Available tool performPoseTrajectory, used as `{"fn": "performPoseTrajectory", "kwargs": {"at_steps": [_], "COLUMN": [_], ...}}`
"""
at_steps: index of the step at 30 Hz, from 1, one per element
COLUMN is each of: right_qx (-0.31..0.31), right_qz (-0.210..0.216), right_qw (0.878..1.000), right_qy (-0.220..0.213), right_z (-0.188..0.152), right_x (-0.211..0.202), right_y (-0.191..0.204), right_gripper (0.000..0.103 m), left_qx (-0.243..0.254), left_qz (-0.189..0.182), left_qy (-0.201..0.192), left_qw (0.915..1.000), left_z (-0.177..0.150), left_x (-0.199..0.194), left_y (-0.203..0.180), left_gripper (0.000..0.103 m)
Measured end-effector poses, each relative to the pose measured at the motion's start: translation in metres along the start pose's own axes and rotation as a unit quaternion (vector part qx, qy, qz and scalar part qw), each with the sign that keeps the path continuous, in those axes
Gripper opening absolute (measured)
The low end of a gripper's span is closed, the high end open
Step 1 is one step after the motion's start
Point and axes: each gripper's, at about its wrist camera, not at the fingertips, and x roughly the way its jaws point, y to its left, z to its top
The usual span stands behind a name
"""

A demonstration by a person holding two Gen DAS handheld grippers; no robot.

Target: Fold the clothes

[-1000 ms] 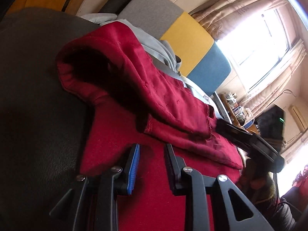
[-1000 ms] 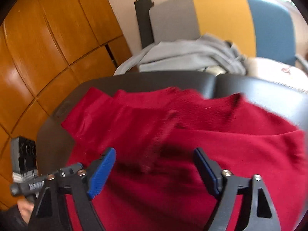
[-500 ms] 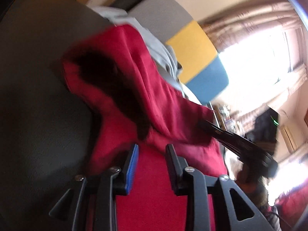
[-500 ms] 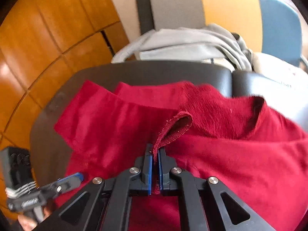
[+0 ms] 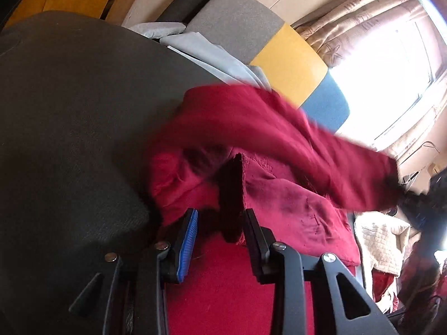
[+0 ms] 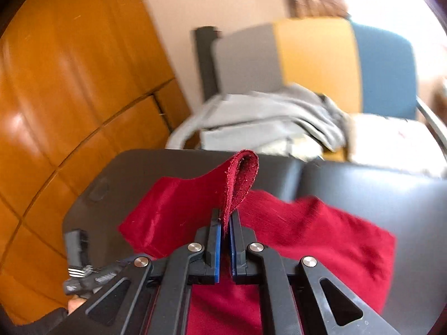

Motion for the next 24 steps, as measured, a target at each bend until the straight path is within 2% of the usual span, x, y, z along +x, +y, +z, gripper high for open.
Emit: {"fn": "performPoseTrajectory", "kwargs": {"at_steps": [3, 5, 10, 15, 17, 21, 24], "right_qx": [0.057, 0.079, 0.104, 0.129, 0.121, 0.13, 0.131], "right_qz": [-0.019, -0.025, -0.028, -0.03, -0.046, -0.053, -0.065], "right_qw": [0.998, 0.996, 0.994, 0.991, 0.992, 0.989, 0.989], "right_qy": [0.018, 0.025, 0.019, 0.014, 0.009, 0.045, 0.04], "right_z": [-0.029, -0.042, -0.057, -0.072, -0.069, -0.079, -0.084], "right_x": [-0.001, 0.001, 0.001, 0.001, -0.003, 0.014, 0.015], "right_y": [-0.047, -0.065, -0.086, -0.106, -0.107, -0.122, -0.127], "right_gripper": [0.005, 0.005, 0.006, 0.006, 0.006, 0.006, 0.006], "left_qx": [0.001, -0.001, 0.0, 0.028, 0.039, 0.059, 0.068], "left_qz": [0.0, -0.002, -0.002, 0.017, 0.02, 0.031, 0.026], "left_qy": [-0.002, -0.004, -0.008, -0.01, -0.008, -0.002, -0.019], "left_qw": [1.0, 1.0, 1.0, 0.9994, 0.999, 0.9978, 0.9972], "left_z": [-0.001, -0.002, -0.003, -0.012, -0.016, -0.022, -0.022], "left_x": [0.002, 0.001, -0.004, -0.011, -0.014, -0.021, -0.038], "left_y": [0.002, 0.005, 0.006, -0.006, -0.01, -0.017, -0.025], "left_gripper": [0.033, 0.033, 0.033, 0.034, 0.034, 0.035, 0.035]}}
